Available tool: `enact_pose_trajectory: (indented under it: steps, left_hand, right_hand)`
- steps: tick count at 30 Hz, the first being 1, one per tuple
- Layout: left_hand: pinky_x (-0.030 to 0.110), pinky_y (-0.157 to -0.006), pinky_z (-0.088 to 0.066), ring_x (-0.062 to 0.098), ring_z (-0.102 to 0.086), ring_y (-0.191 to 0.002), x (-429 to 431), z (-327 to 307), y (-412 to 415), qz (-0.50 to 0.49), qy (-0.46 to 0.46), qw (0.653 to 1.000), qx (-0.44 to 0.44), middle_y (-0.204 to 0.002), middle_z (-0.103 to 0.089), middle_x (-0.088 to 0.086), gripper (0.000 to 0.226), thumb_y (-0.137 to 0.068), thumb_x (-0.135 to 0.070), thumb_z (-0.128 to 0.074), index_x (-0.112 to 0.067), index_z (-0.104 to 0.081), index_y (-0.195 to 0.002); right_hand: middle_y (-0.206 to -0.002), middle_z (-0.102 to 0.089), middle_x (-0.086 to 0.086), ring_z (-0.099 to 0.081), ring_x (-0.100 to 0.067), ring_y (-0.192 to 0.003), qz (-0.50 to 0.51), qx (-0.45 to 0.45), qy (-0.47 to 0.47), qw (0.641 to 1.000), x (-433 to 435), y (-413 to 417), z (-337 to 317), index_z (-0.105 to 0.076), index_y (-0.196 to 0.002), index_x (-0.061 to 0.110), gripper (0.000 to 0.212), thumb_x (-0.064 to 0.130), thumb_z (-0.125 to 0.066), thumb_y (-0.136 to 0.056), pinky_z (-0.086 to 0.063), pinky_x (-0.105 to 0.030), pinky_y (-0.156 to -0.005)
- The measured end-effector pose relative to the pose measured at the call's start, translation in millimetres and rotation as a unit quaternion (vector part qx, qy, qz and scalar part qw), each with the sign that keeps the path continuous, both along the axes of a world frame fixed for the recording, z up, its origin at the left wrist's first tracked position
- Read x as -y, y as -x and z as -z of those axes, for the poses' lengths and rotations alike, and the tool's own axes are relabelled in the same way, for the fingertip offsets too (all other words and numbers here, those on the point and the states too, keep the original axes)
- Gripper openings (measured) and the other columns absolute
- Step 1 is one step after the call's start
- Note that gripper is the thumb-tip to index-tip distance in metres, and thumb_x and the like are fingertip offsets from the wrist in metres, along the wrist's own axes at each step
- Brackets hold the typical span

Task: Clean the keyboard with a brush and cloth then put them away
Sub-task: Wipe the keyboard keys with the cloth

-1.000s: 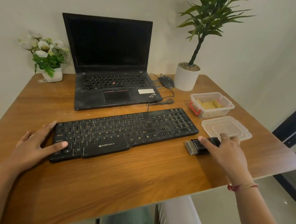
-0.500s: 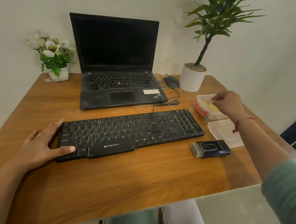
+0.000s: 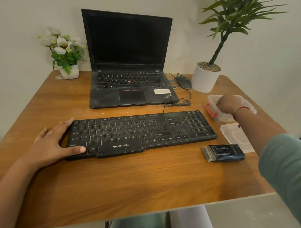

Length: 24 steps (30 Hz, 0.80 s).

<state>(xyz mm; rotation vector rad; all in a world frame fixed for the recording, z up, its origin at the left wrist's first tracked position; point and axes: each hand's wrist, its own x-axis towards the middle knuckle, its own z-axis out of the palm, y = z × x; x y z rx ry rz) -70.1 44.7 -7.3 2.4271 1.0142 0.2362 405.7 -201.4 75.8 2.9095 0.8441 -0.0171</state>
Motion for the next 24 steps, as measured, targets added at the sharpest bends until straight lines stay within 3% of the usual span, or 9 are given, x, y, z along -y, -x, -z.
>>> enact_pose_trajectory:
  steps: [5, 11, 18, 21, 24]
  left_hand:
    - [0.035, -0.115, 0.001, 0.018, -0.014, -0.142, 6.4, -8.7, -2.4, -0.004, 0.004, 1.000, -0.013, -0.156, -0.017, -0.002, 0.139, -0.026, -0.103, -0.028, -0.037, -0.008, -0.147]
    - [0.037, -0.116, 0.001, 0.019, -0.015, -0.142, 4.8, -6.7, -1.2, -0.004, 0.001, 1.000, -0.014, -0.156, -0.016, -0.001, 0.138, -0.027, -0.104, -0.025, -0.038, -0.006, -0.147]
    - [0.036, -0.115, 0.001, 0.019, -0.016, -0.143, 3.0, -5.2, -1.7, -0.002, -0.004, 1.000, -0.004, -0.156, -0.018, 0.002, 0.142, -0.026, -0.104, -0.026, -0.034, -0.010, -0.148]
    - [0.035, -0.115, 0.001, 0.017, -0.015, -0.143, 4.5, -6.4, -2.7, 0.000, -0.004, 1.000, -0.012, -0.156, -0.017, 0.001, 0.144, -0.024, -0.104, -0.027, -0.033, -0.009, -0.149]
    - [0.036, -0.116, 0.001, 0.017, -0.015, -0.143, 4.9, -7.2, -2.1, 0.004, -0.005, 1.000, -0.018, -0.156, -0.016, 0.001, 0.144, -0.025, -0.104, -0.028, -0.033, -0.007, -0.149]
  right_hand:
    - [-0.098, -0.068, -0.012, -0.059, -0.026, -0.088, 0.017, -0.008, -0.024, 1.000, -3.0, -2.3, 0.9, -0.067, -0.099, 0.003, 0.031, 0.021, -0.043, -0.097, -0.047, -0.037, -0.089]
    - [-0.087, -0.064, -0.010, -0.058, -0.025, -0.082, 0.025, -0.032, -0.037, 0.998, 4.1, -6.2, -2.8, -0.063, -0.087, 0.004, 0.025, 0.024, -0.048, -0.093, -0.045, -0.032, -0.073]
    - [-0.088, -0.067, -0.025, -0.061, -0.040, -0.089, 0.023, -0.021, -0.237, 0.971, 31.2, -18.4, -30.6, -0.068, -0.085, -0.010, 0.023, 0.012, -0.061, -0.084, -0.045, -0.035, -0.072]
    - [-0.087, -0.064, -0.014, -0.057, -0.030, -0.085, -0.011, 0.001, -0.330, 0.944, 40.7, -9.0, -53.4, -0.067, -0.087, -0.002, 0.016, 0.012, -0.060, -0.086, -0.043, -0.033, -0.076]
    - [-0.085, -0.061, -0.007, -0.058, -0.026, -0.085, -0.032, -0.050, -0.454, 0.889, 37.0, 5.5, -72.3, -0.062, -0.086, 0.013, 0.004, 0.017, -0.060, -0.087, -0.049, -0.041, -0.083]
